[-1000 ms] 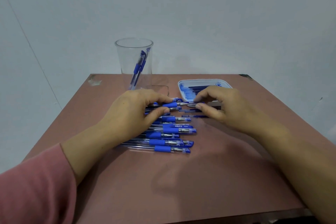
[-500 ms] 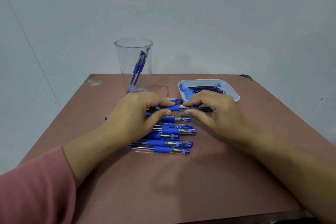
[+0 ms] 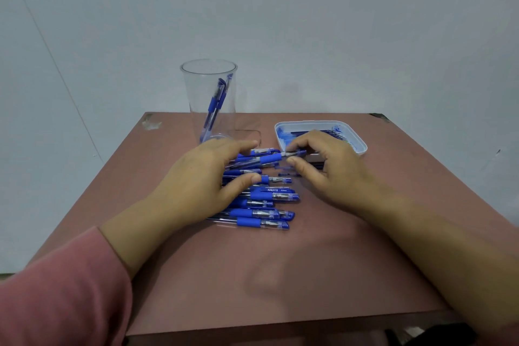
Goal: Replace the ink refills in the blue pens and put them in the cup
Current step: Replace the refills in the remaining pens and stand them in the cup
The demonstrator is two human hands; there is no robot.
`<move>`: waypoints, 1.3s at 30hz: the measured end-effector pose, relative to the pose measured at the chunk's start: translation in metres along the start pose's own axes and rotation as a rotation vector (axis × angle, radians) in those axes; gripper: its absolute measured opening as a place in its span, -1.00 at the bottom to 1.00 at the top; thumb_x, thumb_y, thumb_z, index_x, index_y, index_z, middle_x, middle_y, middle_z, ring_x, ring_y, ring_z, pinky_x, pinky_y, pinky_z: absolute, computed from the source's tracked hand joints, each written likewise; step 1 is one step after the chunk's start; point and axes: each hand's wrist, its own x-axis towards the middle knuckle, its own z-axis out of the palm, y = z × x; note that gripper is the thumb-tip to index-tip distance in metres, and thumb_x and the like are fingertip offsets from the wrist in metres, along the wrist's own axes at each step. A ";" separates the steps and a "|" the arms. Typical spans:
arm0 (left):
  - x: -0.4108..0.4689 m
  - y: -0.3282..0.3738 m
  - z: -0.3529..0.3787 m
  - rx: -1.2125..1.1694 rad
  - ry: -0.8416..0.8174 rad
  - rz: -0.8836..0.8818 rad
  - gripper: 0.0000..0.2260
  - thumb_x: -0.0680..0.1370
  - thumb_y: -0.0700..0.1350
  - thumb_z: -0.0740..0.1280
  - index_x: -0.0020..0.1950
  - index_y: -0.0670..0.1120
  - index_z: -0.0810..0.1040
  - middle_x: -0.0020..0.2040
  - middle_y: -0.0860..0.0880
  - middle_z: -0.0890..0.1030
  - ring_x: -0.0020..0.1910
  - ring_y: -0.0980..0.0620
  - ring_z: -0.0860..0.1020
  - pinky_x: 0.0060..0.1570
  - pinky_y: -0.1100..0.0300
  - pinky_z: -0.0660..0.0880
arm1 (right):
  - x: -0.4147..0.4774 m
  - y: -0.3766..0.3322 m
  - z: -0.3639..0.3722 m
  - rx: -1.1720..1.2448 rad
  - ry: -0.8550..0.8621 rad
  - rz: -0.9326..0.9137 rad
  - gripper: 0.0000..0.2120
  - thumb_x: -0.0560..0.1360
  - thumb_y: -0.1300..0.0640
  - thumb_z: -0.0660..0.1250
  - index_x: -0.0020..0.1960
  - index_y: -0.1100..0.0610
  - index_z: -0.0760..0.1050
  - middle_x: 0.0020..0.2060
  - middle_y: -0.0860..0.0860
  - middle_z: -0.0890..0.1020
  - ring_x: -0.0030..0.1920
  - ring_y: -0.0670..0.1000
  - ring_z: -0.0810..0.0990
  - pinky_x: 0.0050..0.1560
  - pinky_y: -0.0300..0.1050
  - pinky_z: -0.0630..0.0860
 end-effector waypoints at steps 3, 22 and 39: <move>-0.015 -0.005 -0.006 0.081 -0.080 -0.052 -0.33 0.47 0.41 0.09 0.48 0.07 0.30 0.37 0.11 0.45 0.32 0.13 0.41 0.30 0.22 0.33 | -0.002 0.008 -0.017 0.058 0.025 0.098 -0.88 0.53 0.15 0.36 -0.01 -0.06 0.51 -0.12 -0.24 0.58 -0.05 -0.20 0.55 -0.03 -0.44 0.39; -0.035 0.004 0.002 0.177 -0.337 -0.212 -0.07 0.33 0.57 -0.21 0.58 0.07 -0.07 0.58 0.10 -0.07 0.54 0.14 -0.11 0.52 0.00 -0.07 | 0.114 -0.016 -0.024 0.239 0.340 0.069 -0.89 0.55 0.16 0.31 0.07 0.05 0.50 -0.09 -0.11 0.56 -0.14 -0.19 0.52 -0.09 -0.31 0.47; -0.033 0.004 0.001 0.187 -0.343 -0.206 -0.06 0.32 0.57 -0.22 0.58 0.09 -0.05 0.58 0.11 -0.06 0.54 0.13 -0.08 0.52 0.03 -0.08 | 0.107 -0.009 0.005 0.097 0.007 0.102 -0.71 0.57 0.14 0.29 0.28 -0.02 0.46 0.07 -0.09 0.54 -0.05 -0.17 0.51 -0.03 -0.41 0.40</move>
